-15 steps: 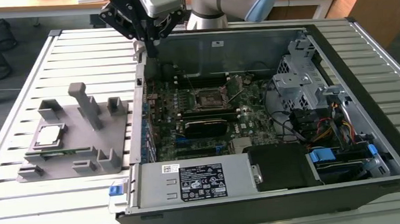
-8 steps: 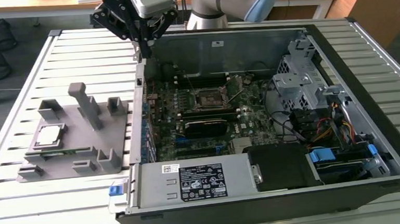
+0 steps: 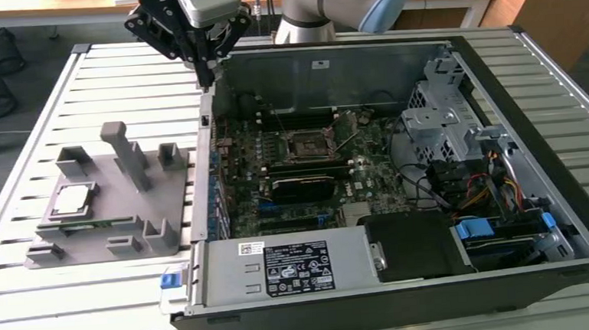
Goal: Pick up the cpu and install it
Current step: 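Reach for the cpu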
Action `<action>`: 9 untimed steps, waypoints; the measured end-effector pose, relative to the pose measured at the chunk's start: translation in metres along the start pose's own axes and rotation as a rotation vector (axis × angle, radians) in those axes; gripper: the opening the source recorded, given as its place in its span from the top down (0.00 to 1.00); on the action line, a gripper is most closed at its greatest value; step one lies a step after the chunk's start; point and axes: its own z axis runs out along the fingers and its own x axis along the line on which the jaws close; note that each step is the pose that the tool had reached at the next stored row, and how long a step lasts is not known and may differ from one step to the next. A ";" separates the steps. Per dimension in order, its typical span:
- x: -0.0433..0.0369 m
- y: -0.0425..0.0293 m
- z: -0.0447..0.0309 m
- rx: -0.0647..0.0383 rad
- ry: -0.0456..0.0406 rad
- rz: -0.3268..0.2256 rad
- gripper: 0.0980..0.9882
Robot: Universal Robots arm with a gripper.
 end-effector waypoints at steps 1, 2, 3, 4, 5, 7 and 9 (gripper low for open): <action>0.0013 -0.0001 0.0000 0.000 0.0000 0.000 0.99; 0.0026 -0.0001 0.0000 0.000 0.0001 0.000 0.99; 0.0039 -0.0002 0.0000 0.000 0.0000 0.000 0.99; 0.0051 -0.0002 0.0000 0.000 0.0001 0.000 0.99; 0.0063 -0.0003 0.0000 0.000 0.0000 0.000 0.99; 0.0089 -0.0004 0.0000 0.000 0.0000 0.000 0.99; 0.0112 -0.0005 0.0001 0.000 0.0000 0.000 0.99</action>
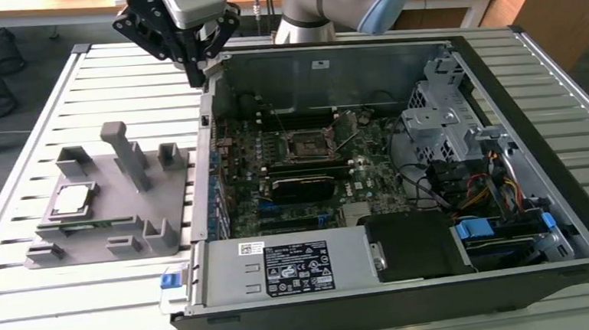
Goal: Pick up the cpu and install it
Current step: 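Reach for the cpu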
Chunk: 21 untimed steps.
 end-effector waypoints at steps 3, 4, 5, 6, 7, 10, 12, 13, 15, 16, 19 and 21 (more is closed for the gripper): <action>0.0030 -0.0001 0.0000 0.000 0.0001 0.000 0.99; 0.0040 -0.0001 0.0001 0.000 0.0002 0.000 0.99; 0.0051 -0.0002 0.0000 0.000 0.0002 0.000 0.99; 0.0061 -0.0002 0.0001 0.000 0.0003 0.000 0.99; 0.0072 -0.0003 0.0002 0.000 0.0002 0.000 0.99; 0.0103 -0.0005 0.0002 0.000 0.0004 0.000 0.99; 0.0122 -0.0006 0.0003 0.000 0.0006 0.000 0.99; 0.0132 -0.0006 0.0004 0.000 0.0007 0.000 0.99; 0.0151 -0.0008 0.0004 0.000 0.0009 0.000 0.99; 0.0160 -0.0008 0.0005 0.000 0.0010 0.000 0.99; 0.0189 -0.0010 0.0006 0.000 0.0013 0.000 0.99; 0.0208 -0.0011 0.0007 0.000 0.0015 0.000 0.99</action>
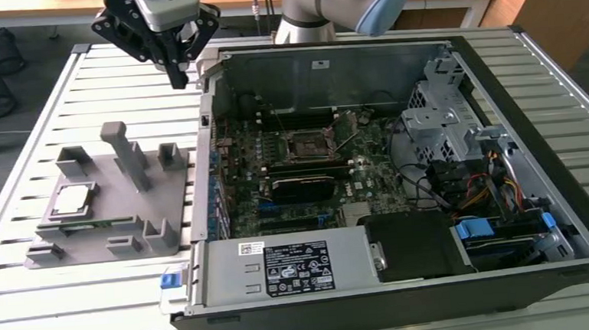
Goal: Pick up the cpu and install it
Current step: 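Reach for the cpu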
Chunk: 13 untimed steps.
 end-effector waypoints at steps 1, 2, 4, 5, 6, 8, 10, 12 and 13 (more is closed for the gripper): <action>0.0009 0.0000 0.0000 0.000 0.0001 0.000 0.99; 0.0018 -0.0001 0.0001 0.000 0.0002 0.000 0.99; 0.0034 -0.0001 0.0002 0.000 0.0005 0.000 0.99; 0.0042 -0.0002 0.0002 0.000 0.0007 0.000 0.99; 0.0050 -0.0002 0.0002 0.000 0.0009 0.000 0.99; 0.0068 -0.0003 0.0003 0.000 0.0012 0.000 0.99; 0.0089 -0.0005 0.0005 0.000 0.0016 0.000 0.99; 0.0112 -0.0006 0.0006 0.000 0.0019 0.000 0.99; 0.0124 -0.0007 0.0007 0.000 0.0020 0.000 0.99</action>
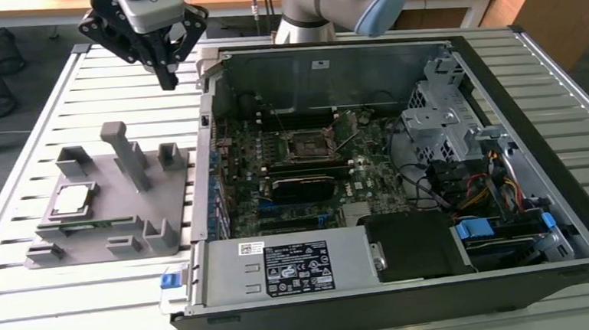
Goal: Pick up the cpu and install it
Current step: 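Reach for the cpu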
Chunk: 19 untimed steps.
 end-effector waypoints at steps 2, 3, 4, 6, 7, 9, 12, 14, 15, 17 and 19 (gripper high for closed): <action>0.0024 -0.0002 0.0001 0.000 0.0003 0.000 0.99; 0.0036 -0.0003 0.0002 0.000 0.0004 0.000 0.99; 0.0047 -0.0004 0.0003 0.000 0.0006 0.000 0.99; 0.0067 -0.0005 0.0004 0.000 0.0010 0.000 0.99; 0.0076 -0.0006 0.0004 0.000 0.0012 0.000 0.99; 0.0096 -0.0007 0.0005 0.000 0.0016 0.000 0.99; 0.0122 -0.0010 0.0007 0.000 0.0024 0.000 0.99; 0.0142 -0.0011 0.0008 0.000 0.0028 0.000 0.99; 0.0151 -0.0012 0.0009 0.000 0.0030 0.000 0.99; 0.0172 -0.0013 0.0010 0.000 0.0034 0.000 0.99; 0.0192 -0.0015 0.0011 0.000 0.0038 0.000 0.99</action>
